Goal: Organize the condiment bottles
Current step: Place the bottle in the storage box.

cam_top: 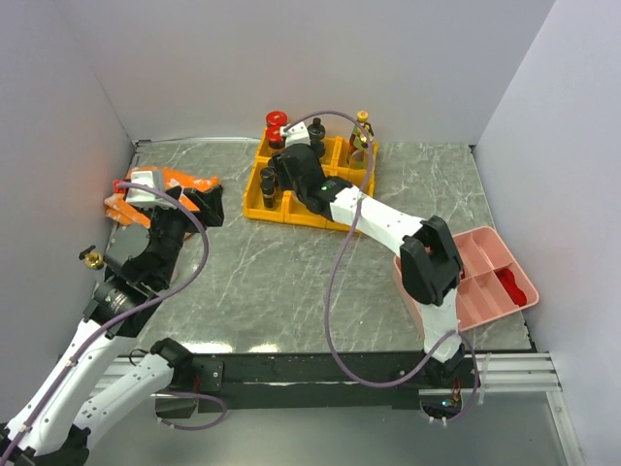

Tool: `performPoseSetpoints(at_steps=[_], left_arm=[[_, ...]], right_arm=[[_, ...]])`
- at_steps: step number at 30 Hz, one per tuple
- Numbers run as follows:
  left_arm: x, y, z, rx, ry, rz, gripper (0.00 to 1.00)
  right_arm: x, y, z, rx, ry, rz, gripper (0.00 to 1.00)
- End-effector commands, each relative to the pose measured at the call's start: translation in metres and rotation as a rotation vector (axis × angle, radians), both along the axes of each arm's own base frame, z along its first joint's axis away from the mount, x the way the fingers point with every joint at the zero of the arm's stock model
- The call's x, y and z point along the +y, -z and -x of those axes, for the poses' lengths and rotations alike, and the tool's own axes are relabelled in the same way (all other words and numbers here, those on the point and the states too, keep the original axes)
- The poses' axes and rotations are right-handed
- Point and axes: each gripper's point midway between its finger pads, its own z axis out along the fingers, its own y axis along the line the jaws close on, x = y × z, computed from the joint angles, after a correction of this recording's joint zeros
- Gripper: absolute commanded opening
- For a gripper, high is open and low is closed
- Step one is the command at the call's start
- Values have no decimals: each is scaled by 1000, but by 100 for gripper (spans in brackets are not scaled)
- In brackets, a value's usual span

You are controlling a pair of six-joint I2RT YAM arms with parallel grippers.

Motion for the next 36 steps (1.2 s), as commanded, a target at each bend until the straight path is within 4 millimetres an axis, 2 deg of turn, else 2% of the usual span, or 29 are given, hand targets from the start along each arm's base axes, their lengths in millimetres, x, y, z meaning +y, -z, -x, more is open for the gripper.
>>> performPoseSetpoints(at_steps=[1, 3, 4, 9, 15, 20, 26, 27, 28, 31, 32, 34, 35, 36], left_arm=[[4, -18, 6, -53, -3, 42, 96], [4, -18, 7, -53, 0, 43, 96], [5, -19, 7, -54, -1, 44, 96], [4, -21, 8, -59, 7, 47, 97], [4, -22, 8, -61, 7, 49, 97], [5, -20, 8, -55, -1, 49, 96], [5, -19, 6, -51, -5, 48, 96], [6, -18, 5, -48, -8, 47, 96], [6, -18, 5, -46, -11, 46, 97], [7, -13, 1, -32, -26, 40, 96], [8, -12, 1, -29, -30, 37, 96], [11, -9, -3, -11, -62, 33, 96], [13, -7, -5, -1, -75, 28, 96], [15, -5, -7, 6, -94, 25, 96]], right_arm=[[-8, -58, -35, -168, 89, -95, 33], [-9, -47, -41, -153, 95, -89, 33], [-8, -51, -45, -168, 103, -121, 33], [-17, -33, -61, -161, 132, -148, 34], [-23, -19, -76, -150, 130, -183, 44], [-25, -4, -84, -128, 130, -206, 48], [-24, 9, -88, -129, 127, -185, 66], [-25, 11, -89, -126, 131, -186, 74], [-27, 12, -90, -122, 135, -183, 76], [-27, 9, -87, -112, 130, -178, 85], [-28, -4, -84, -125, 126, -191, 87], [-29, -10, -75, -125, 110, -190, 90], [-29, -31, -68, -146, 98, -208, 91], [-30, -31, -61, -138, 89, -195, 91]])
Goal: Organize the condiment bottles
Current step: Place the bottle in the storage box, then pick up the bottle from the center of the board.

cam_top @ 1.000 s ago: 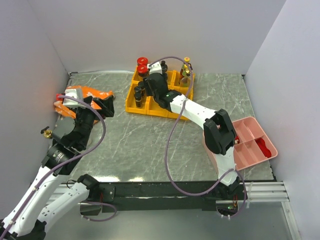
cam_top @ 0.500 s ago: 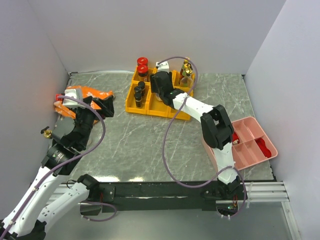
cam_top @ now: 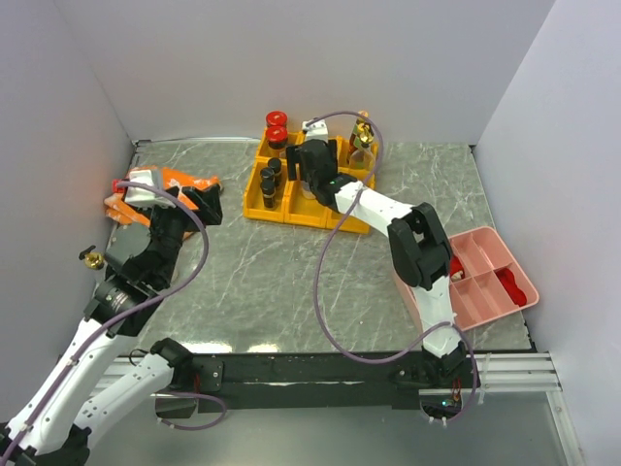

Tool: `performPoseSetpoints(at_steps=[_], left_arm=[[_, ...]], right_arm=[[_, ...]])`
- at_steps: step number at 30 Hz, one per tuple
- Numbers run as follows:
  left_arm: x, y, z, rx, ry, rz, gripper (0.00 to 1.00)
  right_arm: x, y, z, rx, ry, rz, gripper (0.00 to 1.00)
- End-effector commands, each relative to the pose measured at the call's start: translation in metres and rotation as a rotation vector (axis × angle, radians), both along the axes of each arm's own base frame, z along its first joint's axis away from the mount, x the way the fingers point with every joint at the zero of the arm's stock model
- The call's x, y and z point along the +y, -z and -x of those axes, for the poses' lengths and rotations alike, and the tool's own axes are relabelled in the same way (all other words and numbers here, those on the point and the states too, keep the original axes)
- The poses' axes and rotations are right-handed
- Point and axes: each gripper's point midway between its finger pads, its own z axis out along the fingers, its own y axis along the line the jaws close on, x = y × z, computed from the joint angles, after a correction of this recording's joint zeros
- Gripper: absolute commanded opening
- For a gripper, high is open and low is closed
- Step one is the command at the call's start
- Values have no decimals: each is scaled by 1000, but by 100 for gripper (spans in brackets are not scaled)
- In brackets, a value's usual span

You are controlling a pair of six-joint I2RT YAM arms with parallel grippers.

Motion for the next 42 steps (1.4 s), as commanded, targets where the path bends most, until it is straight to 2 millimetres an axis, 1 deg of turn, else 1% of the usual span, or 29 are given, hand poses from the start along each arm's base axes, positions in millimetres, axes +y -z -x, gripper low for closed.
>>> performPoseSetpoints(at_steps=[1, 2, 3, 4, 5, 6, 7, 8, 10, 11, 12, 13, 14, 15, 16, 17, 18, 19, 20, 21, 22, 23, 27, 28, 30, 31, 33, 37, 42], left_arm=[[16, -2, -9, 20, -108, 16, 96], [19, 1, -10, 33, -132, 17, 97], [21, 5, -12, 46, -151, 13, 96], [26, 8, -16, 65, -189, 5, 96], [31, 17, -16, 102, -222, -11, 96], [36, 21, -17, 123, -258, -10, 96], [41, 23, -17, 140, -299, 18, 96], [52, 33, -15, 174, -360, 10, 96], [59, 40, -13, 198, -419, 50, 97], [69, 43, -10, 203, -477, 60, 97], [74, 52, -7, 232, -507, 50, 96], [77, 58, -6, 243, -542, 88, 96], [85, 62, -3, 249, -596, 97, 96], [90, 71, 0, 277, -624, 85, 96], [92, 78, -1, 285, -657, 119, 96], [94, 85, -1, 301, -679, 122, 96], [101, 90, 0, 307, -716, 128, 97], [102, 101, -2, 334, -744, 143, 98], [104, 108, -2, 346, -767, 153, 98], [109, 114, -3, 358, -795, 168, 99], [108, 126, -8, 380, -817, 188, 99], [110, 133, -10, 396, -832, 194, 99], [129, 152, -14, 415, -973, 216, 97], [131, 156, -18, 422, -1000, 216, 98], [145, 166, -16, 463, -1066, 196, 98], [147, 171, -19, 472, -1100, 219, 98], [153, 180, -11, 512, -1154, 200, 98], [150, 190, -16, 532, -1177, 215, 99], [155, 201, -10, 521, -1240, 226, 99]], right_arm=[[1, -88, 22, -125, -33, -79, 91], [-1, -112, 34, -153, -38, -101, 92], [-2, -109, 44, -140, -47, -100, 92], [-2, -115, 53, -142, -62, -106, 93], [1, -139, 70, -170, -99, -138, 93], [-1, -133, 80, -154, -107, -133, 95], [-2, -135, 90, -150, -115, -135, 96], [-4, -143, 106, -156, -132, -144, 98], [-4, -146, 125, -149, -156, -157, 100], [-12, -149, 137, -149, -160, -166, 100], [-9, -150, 147, -138, -179, -188, 100], [-15, -161, 159, -149, -190, -213, 100], [-17, -149, 168, -126, -201, -212, 100], [-17, -149, 176, -120, -215, -233, 100], [-16, -148, 185, -114, -246, -245, 100], [-21, -149, 196, -116, -263, -258, 100], [-22, -149, 202, -112, -273, -271, 100], [-22, -150, 209, -110, -298, -278, 100], [-28, -153, 217, -120, -302, -288, 100], [-31, -156, 221, -126, -300, -302, 100], [-33, -159, 223, -138, -297, -314, 100], [-38, -165, 228, -153, -302, -326, 100], [-44, -177, 235, -185, -312, -345, 100], [-44, -179, 236, -191, -314, -350, 100], [-46, -181, 238, -197, -310, -360, 100], [-46, -185, 238, -208, -314, -371, 100], [-46, -184, 237, -212, -311, -375, 100], [-46, -184, 236, -206, -308, -366, 100], [-48, -185, 237, -214, -302, -370, 100]])
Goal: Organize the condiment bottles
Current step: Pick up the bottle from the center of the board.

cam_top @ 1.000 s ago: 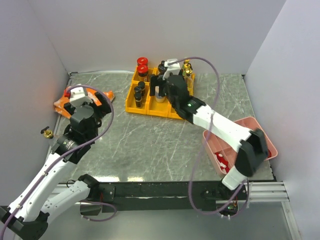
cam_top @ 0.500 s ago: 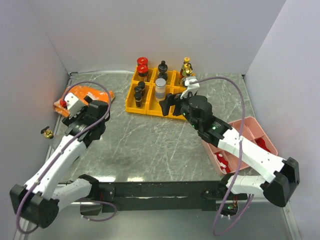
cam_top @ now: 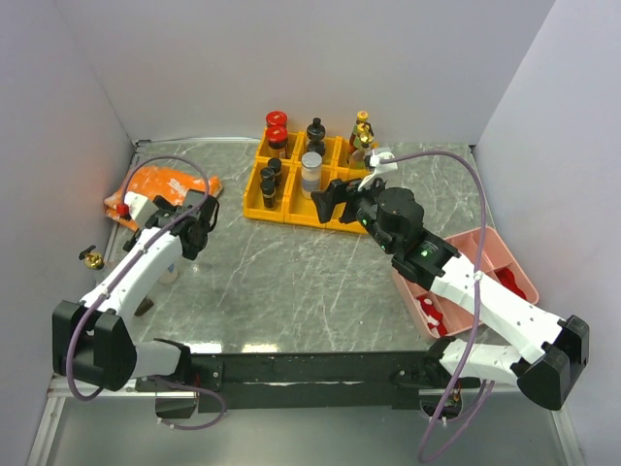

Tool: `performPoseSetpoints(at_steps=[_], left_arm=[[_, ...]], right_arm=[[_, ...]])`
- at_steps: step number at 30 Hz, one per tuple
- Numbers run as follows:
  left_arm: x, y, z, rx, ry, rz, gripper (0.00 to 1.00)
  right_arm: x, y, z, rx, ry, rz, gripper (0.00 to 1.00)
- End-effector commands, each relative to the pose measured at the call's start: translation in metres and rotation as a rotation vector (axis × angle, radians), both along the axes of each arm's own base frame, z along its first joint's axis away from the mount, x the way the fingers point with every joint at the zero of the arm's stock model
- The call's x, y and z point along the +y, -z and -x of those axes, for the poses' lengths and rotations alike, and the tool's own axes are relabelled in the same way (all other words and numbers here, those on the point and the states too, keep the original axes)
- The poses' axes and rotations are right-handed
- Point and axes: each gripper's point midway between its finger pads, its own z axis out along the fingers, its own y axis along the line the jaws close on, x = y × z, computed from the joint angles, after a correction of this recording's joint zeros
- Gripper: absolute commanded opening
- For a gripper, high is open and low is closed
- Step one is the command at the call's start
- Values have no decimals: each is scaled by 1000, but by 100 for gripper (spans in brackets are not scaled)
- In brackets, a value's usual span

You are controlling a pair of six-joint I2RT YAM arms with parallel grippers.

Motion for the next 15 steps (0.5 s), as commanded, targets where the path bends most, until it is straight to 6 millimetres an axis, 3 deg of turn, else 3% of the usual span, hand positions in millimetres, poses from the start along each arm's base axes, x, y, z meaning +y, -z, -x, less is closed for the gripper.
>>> performPoseSetpoints(at_steps=[1, 15], left_arm=[[11, -6, 10, -35, -96, -31, 99], [7, 15, -1, -8, -108, -26, 92]], right_arm=[[-2, -15, 2, -38, 6, -43, 100], [-10, -20, 4, -57, 28, -31, 100]])
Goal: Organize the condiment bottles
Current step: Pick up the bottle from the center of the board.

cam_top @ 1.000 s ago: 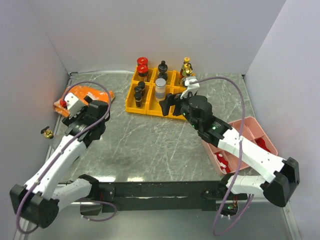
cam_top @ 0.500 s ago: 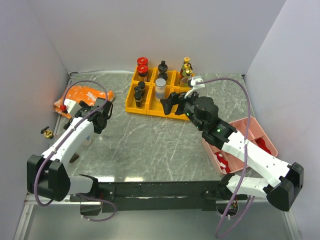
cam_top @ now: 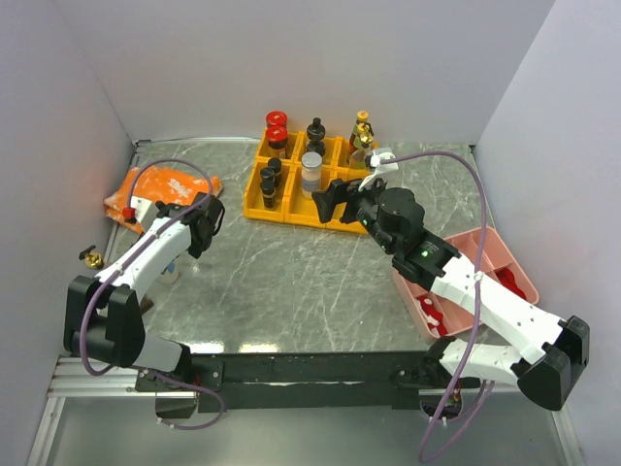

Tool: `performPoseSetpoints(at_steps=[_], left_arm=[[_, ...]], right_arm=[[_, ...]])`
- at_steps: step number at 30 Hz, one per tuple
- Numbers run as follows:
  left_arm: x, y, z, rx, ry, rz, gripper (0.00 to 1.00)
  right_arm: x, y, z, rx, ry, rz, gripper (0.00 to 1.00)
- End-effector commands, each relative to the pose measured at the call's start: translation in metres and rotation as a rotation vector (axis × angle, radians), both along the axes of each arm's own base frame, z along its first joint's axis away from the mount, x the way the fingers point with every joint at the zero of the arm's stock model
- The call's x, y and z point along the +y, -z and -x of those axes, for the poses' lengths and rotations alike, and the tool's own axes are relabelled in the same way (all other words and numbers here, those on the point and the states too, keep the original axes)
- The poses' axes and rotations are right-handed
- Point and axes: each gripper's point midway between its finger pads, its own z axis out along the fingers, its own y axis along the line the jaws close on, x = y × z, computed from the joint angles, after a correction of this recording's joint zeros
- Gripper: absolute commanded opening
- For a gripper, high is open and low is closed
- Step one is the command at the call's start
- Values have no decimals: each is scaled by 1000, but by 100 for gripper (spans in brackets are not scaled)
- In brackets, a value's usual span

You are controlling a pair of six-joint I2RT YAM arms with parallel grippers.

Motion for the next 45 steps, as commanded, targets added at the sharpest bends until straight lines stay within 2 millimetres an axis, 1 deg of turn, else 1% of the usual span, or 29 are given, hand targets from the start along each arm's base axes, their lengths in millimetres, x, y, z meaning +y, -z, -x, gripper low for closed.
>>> performPoseSetpoints(at_steps=[1, 3, 5, 7, 11, 13, 16, 17, 19, 25, 26, 28, 31, 32, 34, 35, 36, 37, 38, 40, 41, 43, 44, 45], left_arm=[[-1, -7, -8, -62, -3, 9, 91], [-1, -4, -9, -62, -10, 11, 87], [1, -4, -8, -61, -16, 2, 87], [2, -2, -5, -60, -40, -2, 87], [3, -1, -9, -61, -40, -13, 90], [3, 0, -10, -58, -44, -14, 90], [2, 1, -12, -70, -46, -12, 84], [2, 2, -12, -62, -42, -16, 80], [2, 2, -13, -65, -40, -17, 77], [1, 1, -16, -67, -33, -22, 71], [1, 1, -17, -59, -25, -23, 67], [-3, -1, -20, -63, -9, -31, 63], [-12, -7, -22, -54, 29, -76, 55], [-21, -12, -25, -80, 48, -80, 49], [-25, -16, -18, -34, 69, -145, 45], [-38, -23, -22, -105, 75, -134, 41], [-41, -23, -23, -100, 82, -169, 38], [-46, -25, -23, -64, 112, -193, 34], [-59, -26, -26, -54, 155, -194, 30], [-73, -23, -27, -51, 190, -178, 24], [-89, -24, -29, -63, 234, -173, 17], [-104, -29, -31, -76, 282, -176, 11], [-120, -35, -34, -83, 331, -177, 6], [-128, -39, -35, -90, 353, -171, 4]], right_arm=[[-8, -20, 4, -57, 19, -33, 100], [-8, -18, 4, -53, 19, -28, 100], [-8, -18, 3, -53, 21, -24, 100], [-9, -17, 4, -51, 23, -19, 100], [-10, -17, 4, -52, 26, -14, 100], [-12, -18, 5, -56, 30, -17, 100], [-15, -18, 6, -61, 36, -13, 100], [-15, -18, 6, -60, 38, -12, 100], [-16, -15, 5, -57, 41, -5, 100], [-19, -15, 7, -59, 48, -1, 100], [-20, -16, 6, -61, 51, -3, 100], [-20, -16, 6, -65, 51, 0, 100], [-20, -15, 6, -60, 52, 5, 100], [-20, -14, 6, -58, 54, 7, 100], [-19, -13, 5, -58, 52, 7, 100], [-19, -14, 5, -60, 52, 7, 100], [-18, -11, 4, -54, 52, 17, 100], [-18, -12, 4, -53, 50, 16, 100], [-17, -13, 4, -53, 50, 19, 100], [-18, -12, 4, -50, 52, 22, 100], [-18, -14, 4, -52, 52, 20, 100], [-20, -14, 5, -53, 53, 23, 100], [-21, -15, 5, -55, 59, 19, 100], [-22, -13, 5, -51, 61, 24, 100]])
